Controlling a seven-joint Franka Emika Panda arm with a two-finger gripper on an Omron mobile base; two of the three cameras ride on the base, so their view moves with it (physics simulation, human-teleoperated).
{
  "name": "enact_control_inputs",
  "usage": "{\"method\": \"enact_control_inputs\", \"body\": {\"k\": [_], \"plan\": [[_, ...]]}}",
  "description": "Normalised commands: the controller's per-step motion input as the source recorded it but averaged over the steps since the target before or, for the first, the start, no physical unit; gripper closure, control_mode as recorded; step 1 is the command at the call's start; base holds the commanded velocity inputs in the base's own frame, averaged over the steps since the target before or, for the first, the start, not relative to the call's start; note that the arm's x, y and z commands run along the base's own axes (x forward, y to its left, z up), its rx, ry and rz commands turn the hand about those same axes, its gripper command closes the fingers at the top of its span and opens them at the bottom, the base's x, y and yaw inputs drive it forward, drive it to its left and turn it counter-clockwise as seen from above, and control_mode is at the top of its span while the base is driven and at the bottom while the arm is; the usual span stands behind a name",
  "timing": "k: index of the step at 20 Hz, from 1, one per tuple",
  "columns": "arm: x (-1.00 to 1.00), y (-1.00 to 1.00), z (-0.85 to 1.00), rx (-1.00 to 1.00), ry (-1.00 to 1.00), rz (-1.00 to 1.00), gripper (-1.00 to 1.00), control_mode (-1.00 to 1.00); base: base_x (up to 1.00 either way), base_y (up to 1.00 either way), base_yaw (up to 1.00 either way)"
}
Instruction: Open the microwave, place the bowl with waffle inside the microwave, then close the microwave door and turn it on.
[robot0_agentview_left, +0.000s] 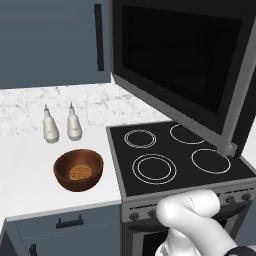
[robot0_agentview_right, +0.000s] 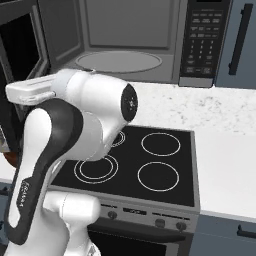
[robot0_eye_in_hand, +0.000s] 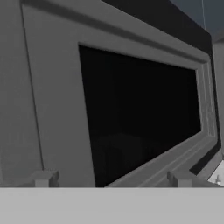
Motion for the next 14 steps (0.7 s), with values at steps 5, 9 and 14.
{"method": "enact_control_inputs", "body": {"k": [5, 9, 14], "plan": [[-0.21, 1.0, 0.15, 0.0, -0.02, -0.03, -1.0, -1.0, 0.0, 0.0, 0.0], [-0.09, 1.0, 0.09, 0.0, -0.03, -0.03, -1.0, -1.0, 0.0, 0.0, 0.0], [0.0, 0.88, 0.0, 0.0, 0.0, -0.06, -1.0, -1.0, 0.0, 0.0, 0.0]]}}
